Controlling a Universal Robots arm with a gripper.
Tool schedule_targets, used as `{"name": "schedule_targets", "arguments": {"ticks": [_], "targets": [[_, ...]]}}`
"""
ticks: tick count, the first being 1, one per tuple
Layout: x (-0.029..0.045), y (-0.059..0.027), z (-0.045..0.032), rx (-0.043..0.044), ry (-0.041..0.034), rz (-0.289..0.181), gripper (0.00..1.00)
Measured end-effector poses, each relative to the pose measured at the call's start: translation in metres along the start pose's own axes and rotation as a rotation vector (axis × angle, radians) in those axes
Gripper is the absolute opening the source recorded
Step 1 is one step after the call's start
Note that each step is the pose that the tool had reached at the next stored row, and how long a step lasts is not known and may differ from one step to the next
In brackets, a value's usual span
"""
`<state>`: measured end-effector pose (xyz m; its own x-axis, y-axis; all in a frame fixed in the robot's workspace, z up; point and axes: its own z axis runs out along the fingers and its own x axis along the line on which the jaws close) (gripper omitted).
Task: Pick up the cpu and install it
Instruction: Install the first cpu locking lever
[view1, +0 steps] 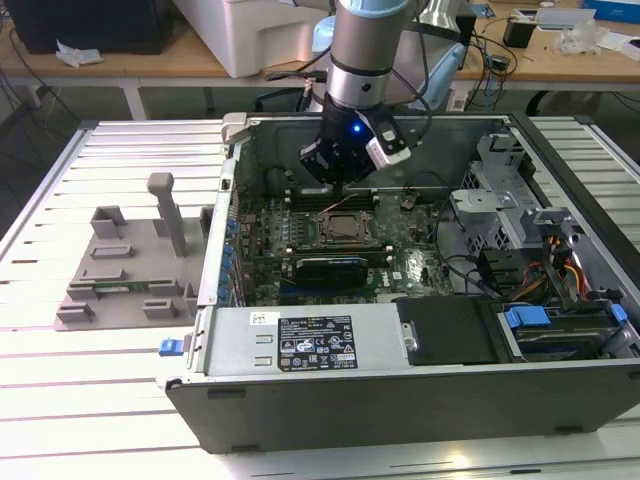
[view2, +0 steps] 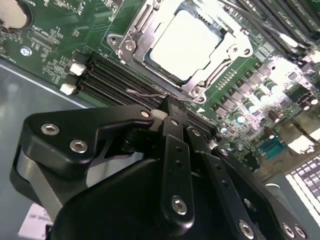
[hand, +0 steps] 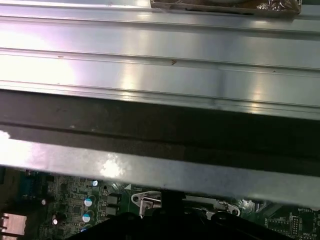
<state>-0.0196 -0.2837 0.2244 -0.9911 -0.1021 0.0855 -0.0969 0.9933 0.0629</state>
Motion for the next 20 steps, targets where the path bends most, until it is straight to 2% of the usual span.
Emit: {"name": "schedule_targets", "arguments": {"ticks": [6,9,20], "targets": [[-0.0006,0.0006,0.0038,0.0004,0.0003,-0.004,0.11],[-0.0032,0.0003,0.0061,0.0004,0.0004,-0.004,0.11],[-0.0233,-0.0023,0.0156,0.0003,0.0025,-0.004,0.11]]}}
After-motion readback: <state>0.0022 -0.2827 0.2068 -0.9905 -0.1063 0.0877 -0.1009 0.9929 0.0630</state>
